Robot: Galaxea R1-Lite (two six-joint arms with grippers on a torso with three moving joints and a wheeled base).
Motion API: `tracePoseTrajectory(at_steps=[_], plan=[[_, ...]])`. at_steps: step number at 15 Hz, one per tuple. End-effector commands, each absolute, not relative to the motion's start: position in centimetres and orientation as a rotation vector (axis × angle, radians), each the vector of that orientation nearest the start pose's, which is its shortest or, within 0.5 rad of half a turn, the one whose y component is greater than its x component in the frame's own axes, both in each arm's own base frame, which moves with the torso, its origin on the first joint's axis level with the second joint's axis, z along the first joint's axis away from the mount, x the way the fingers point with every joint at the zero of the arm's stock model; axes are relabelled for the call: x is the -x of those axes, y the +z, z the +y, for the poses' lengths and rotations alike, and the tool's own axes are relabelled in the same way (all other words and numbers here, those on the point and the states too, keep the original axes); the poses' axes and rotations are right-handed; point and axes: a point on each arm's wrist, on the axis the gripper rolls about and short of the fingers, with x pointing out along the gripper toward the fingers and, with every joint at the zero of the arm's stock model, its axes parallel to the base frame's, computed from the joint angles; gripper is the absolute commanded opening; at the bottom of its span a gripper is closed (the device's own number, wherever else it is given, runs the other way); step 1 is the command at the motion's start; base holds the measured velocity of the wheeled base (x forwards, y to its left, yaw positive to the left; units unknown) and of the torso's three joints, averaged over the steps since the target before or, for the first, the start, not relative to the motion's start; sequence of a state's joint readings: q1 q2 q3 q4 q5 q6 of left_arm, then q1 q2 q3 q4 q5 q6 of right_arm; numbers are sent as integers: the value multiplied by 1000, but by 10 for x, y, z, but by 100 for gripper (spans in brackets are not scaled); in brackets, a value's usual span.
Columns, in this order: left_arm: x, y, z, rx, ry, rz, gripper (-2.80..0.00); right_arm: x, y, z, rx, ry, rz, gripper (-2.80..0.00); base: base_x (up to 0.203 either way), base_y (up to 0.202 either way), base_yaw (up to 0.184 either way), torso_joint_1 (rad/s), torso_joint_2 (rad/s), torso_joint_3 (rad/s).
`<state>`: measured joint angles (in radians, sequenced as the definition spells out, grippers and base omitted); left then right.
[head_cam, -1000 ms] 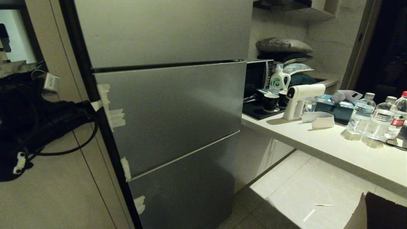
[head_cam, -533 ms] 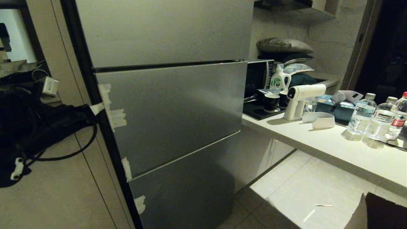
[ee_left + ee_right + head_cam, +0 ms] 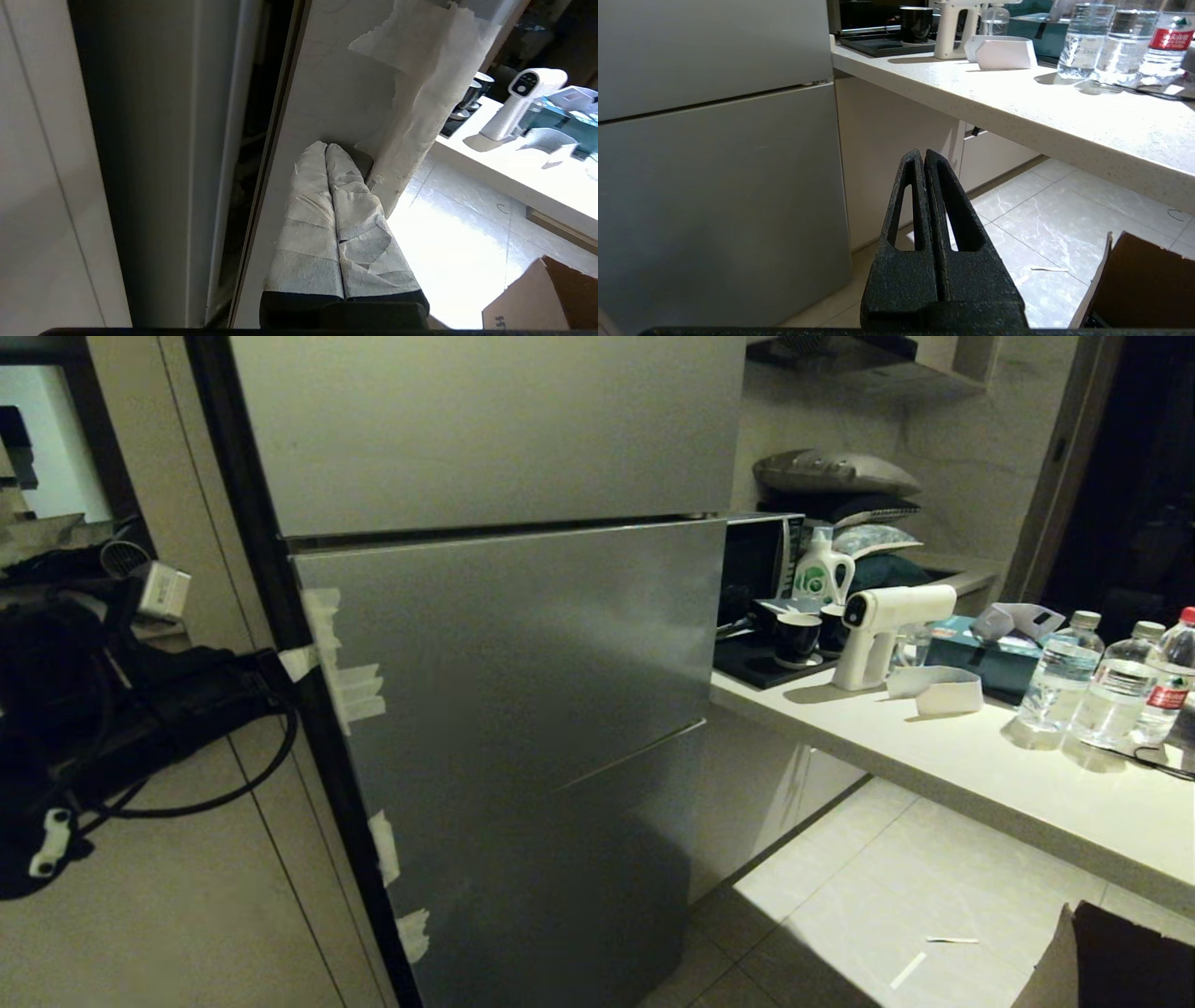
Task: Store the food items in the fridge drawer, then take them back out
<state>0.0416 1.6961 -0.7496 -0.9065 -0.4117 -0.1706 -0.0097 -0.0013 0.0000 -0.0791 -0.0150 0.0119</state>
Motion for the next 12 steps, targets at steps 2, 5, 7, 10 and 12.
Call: tracePoseTrajectory(at_steps=[2,5,7,10,12], plan=[[-283,195,-4,152,-397,75,-280,21,76,0,-12,-24,-52,-280,0,0,0,0,0,0],[-260,191,-20,118,-456,91,-280,21,76,0,-12,-24,-52,-280,0,0,0,0,0,0],[-245,189,-31,103,-502,95,-280,21,76,0,-12,-24,-52,-280,0,0,0,0,0,0],[-224,192,-50,94,-585,83,-280,21,76,0,-12,-24,-52,-280,0,0,0,0,0,0],[-215,194,-70,89,-638,75,-280,21,76,0,-12,-24,-52,-280,0,0,0,0,0,0]])
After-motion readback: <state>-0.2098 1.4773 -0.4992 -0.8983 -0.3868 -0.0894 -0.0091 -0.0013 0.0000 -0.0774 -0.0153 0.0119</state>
